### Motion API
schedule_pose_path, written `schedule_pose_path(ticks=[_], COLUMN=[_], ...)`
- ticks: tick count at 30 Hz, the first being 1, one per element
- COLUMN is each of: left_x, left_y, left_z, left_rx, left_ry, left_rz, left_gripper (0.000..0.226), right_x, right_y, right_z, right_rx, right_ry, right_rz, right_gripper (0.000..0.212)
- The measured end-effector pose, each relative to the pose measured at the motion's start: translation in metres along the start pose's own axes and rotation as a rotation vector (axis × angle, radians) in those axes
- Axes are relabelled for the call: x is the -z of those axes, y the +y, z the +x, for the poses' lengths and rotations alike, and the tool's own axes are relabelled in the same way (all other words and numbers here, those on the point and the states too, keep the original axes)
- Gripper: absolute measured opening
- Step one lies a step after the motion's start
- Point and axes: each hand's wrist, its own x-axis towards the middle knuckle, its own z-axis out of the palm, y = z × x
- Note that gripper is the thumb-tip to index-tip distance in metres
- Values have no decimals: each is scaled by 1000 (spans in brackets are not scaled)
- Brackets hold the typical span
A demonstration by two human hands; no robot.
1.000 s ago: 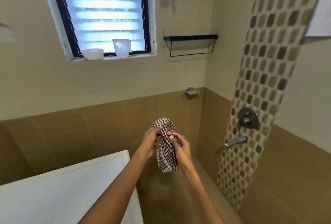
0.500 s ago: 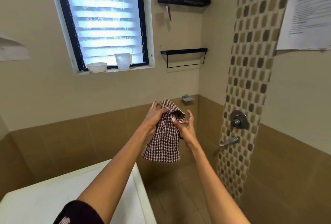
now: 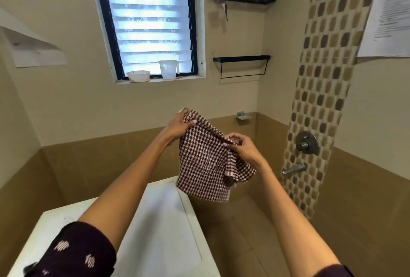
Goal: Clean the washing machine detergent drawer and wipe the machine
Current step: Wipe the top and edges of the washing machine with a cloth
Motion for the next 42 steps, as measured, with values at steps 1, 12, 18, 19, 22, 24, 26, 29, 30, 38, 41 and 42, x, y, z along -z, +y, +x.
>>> schedule_pose_path(ticks=[1,12,18,19,22,24,26,29,30,38,41,42], left_x=[3,43,71,76,85,86,86,85,85,104,104,105], left_y=[-2,2,9,8,-3,-13,-22,-29,-32,-56,-49,-43], left_z=[-2,-14,-13,-15,-19,-24,-27,-33,-33,-47,-56,-61], left_rx=[-6,-83,-90,-88,-90,-79,-27,57,78,0,-98,-150], left_ry=[10,97,132,135,168,169,167,166,168,204,216,227], left_rz=[10,174,235,238,301,362,350,192,134,4,6,-5], left_gripper=[54,48,22,19,19,19,32,43,48,7,9,12], right_x=[-4,-29,-38,-38,-37,-38,-39,-36,-34,-12,-7,-3], right_y=[0,8,15,15,12,7,0,-7,-8,-20,-27,-30], right_z=[1,-9,-11,-12,-6,0,2,2,0,-8,-9,-10], right_rx=[-11,-131,-120,-124,-99,-86,-80,-44,-33,93,180,215], right_ry=[-11,-186,-168,-166,-112,-32,20,45,42,193,306,327], right_rz=[-41,-385,-296,-291,-395,-456,-355,-283,-276,-414,-426,-369], right_gripper=[16,25,13,11,17,22,25,30,29,25,27,26])
